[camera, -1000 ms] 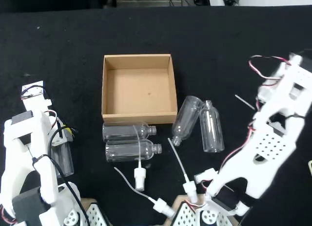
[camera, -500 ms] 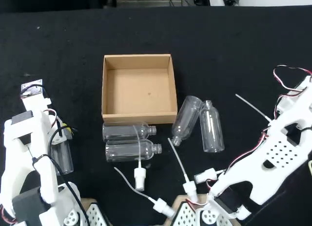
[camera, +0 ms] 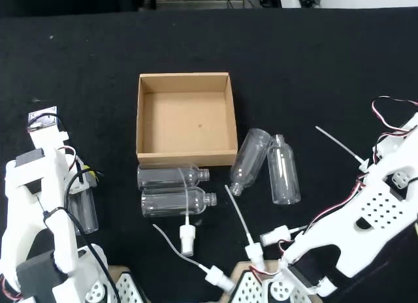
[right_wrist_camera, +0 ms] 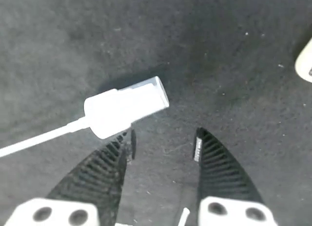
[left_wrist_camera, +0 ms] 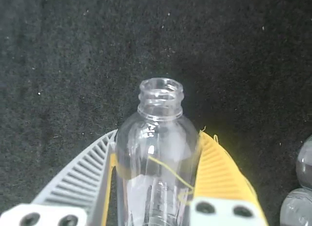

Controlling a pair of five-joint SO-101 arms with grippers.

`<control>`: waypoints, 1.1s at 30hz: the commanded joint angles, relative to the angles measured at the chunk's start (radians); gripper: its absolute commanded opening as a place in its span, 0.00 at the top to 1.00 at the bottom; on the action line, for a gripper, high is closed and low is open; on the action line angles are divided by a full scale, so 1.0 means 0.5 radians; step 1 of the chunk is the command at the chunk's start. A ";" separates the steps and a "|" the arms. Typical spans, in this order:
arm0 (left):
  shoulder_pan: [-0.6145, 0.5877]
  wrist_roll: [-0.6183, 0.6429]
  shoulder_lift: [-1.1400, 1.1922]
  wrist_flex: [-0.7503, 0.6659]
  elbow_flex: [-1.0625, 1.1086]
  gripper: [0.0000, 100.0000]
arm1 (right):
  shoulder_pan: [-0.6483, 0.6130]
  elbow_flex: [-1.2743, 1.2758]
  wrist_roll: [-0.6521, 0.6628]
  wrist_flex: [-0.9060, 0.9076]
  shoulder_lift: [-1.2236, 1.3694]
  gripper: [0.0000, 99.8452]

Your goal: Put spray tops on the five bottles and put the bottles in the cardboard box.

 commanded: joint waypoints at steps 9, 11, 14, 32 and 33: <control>0.011 -0.003 -0.074 -0.021 -0.008 0.97 | -0.095 -0.226 -0.166 -0.258 -0.081 0.82; 0.011 -0.003 -0.074 -0.018 -0.008 0.97 | -0.129 -0.232 -0.295 -0.255 -0.081 0.82; 0.002 -0.003 -0.074 -0.018 -0.008 0.97 | -0.175 -0.201 -0.460 -0.245 -0.081 0.82; -0.005 -0.006 -0.074 -0.018 -0.008 0.97 | -0.199 -0.333 -0.973 -0.172 0.121 0.73; -0.005 -0.006 -0.074 -0.018 -0.008 0.97 | -0.190 -0.367 -0.973 -0.169 0.137 0.73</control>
